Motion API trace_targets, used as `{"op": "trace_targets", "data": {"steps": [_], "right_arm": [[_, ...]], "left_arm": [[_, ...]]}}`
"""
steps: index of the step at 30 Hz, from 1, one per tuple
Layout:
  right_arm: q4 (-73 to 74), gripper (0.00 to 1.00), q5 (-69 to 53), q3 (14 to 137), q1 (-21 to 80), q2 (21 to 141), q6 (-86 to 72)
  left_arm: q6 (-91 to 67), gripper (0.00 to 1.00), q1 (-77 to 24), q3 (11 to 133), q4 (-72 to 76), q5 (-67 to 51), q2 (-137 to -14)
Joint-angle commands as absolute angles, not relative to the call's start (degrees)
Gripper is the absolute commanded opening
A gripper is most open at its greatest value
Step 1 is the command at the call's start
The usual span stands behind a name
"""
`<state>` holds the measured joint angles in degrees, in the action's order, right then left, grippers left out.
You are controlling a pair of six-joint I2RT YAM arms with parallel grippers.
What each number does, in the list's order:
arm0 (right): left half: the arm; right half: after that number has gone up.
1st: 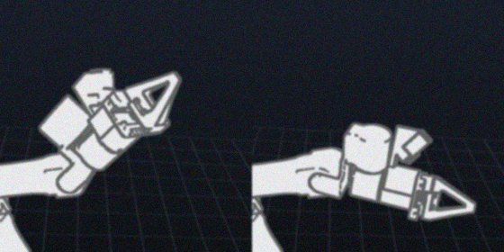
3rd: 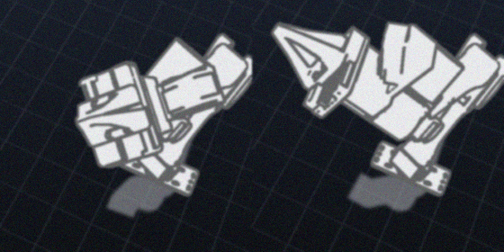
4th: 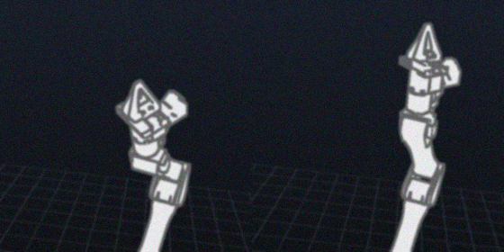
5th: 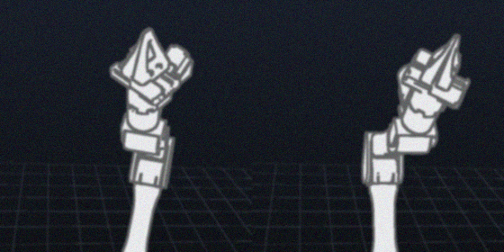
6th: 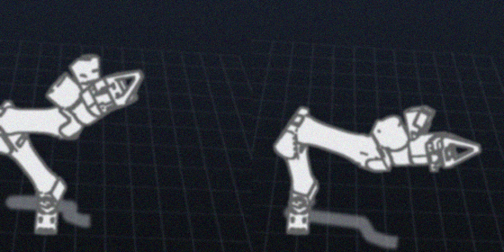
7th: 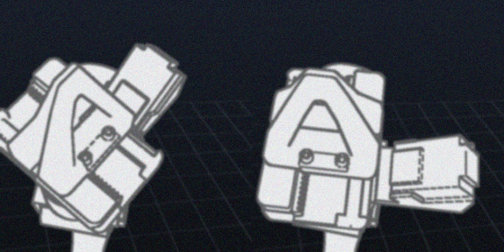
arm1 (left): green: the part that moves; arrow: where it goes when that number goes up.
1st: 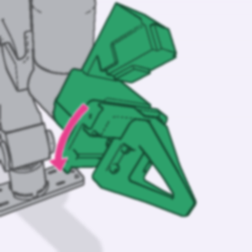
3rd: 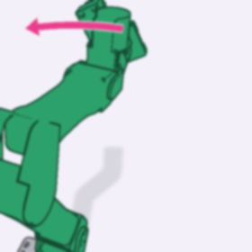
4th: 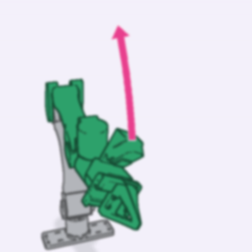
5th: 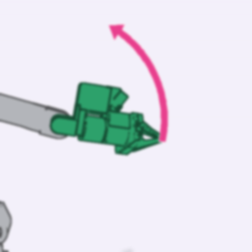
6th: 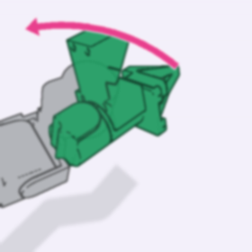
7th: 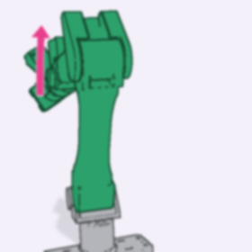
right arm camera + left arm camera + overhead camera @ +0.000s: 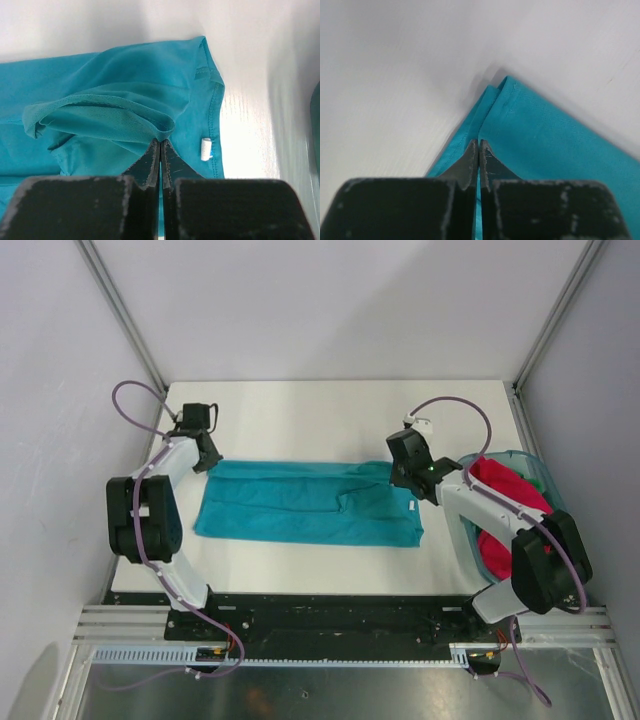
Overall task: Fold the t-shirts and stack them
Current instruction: Fold the other side of the tshirt into a rectangle
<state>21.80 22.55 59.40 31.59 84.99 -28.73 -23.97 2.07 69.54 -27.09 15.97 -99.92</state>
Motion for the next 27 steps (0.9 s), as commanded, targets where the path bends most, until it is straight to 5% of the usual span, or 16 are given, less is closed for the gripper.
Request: {"op": "trace_targets", "data": {"steps": [1,27], "right_arm": [[25.7,0.00,24.5,61.1,33.3,82.7,-29.2],[29.2,0.00,27.3,58.9,36.7,80.8,-31.1]], "left_arm": [[-24.6,0.00,2.6,69.1,-25.7,19.4,-96.3],[-27.4,0.00,2.6,63.2,-27.2,18.7,-92.2]]}}
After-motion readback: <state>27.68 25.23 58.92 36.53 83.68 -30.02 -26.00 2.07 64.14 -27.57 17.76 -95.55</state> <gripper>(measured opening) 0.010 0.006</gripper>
